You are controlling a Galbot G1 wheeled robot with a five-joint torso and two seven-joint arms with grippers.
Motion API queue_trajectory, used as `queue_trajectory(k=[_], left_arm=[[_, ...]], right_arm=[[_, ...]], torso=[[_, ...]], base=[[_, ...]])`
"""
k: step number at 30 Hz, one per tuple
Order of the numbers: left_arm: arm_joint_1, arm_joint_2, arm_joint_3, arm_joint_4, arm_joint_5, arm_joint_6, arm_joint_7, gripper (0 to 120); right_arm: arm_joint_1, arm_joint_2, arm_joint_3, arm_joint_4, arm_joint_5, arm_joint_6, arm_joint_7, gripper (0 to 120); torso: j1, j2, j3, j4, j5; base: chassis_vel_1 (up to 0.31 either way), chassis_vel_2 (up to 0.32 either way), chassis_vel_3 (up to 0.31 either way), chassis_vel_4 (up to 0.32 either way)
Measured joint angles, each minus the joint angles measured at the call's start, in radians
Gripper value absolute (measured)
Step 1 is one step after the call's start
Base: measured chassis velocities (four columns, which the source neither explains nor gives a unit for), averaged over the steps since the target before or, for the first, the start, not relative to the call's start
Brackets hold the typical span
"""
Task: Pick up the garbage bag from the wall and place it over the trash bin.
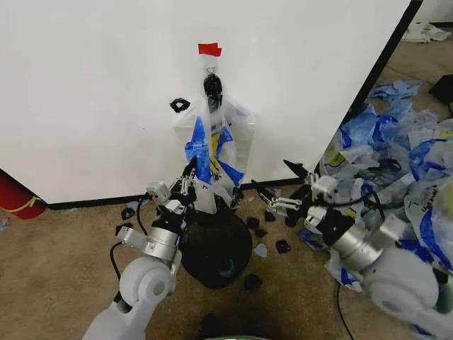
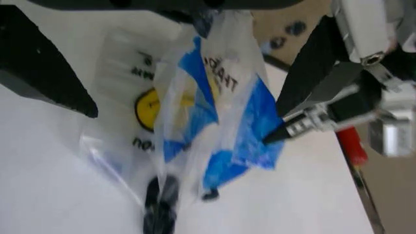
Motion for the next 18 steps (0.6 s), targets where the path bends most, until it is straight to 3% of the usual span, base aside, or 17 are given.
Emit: queue_trajectory(k=[4,6,11,18], left_arm=[[-0.001,-0.009,0.003,0.005,0.008,0.001,0.000,0],[0.000,-0.014,0.001,0.005,0.011,0.005,0.000,0],[0.002,-0.014,-0.003,0.007,0.013,0.008,0.000,0],[-0.004,-0.011,-0.012,0.012,0.012,0.010,-0.001,0]], right_arm=[[0.111,0.004,-0.094,-0.027,-0.001,-0.052,0.019,100],[0.214,0.028,-0.191,-0.072,-0.017,-0.066,0.019,100],[0.313,0.077,-0.289,-0.122,-0.011,-0.061,0.015,98],[0.538,0.190,-0.520,-0.226,0.033,-0.014,-0.027,95]], torso=[[0.000,0.000,0.000,-0.0003,-0.0001],[0.000,0.000,0.000,0.0000,0.0001],[0.000,0.000,0.000,-0.0002,-0.0002],[0.000,0.000,0.000,0.0002,-0.0003]], base=[[0.000,0.000,0.000,0.000],[0.000,0.000,0.000,0.000],[0.000,0.000,0.000,0.000],[0.000,0.000,0.000,0.000]])
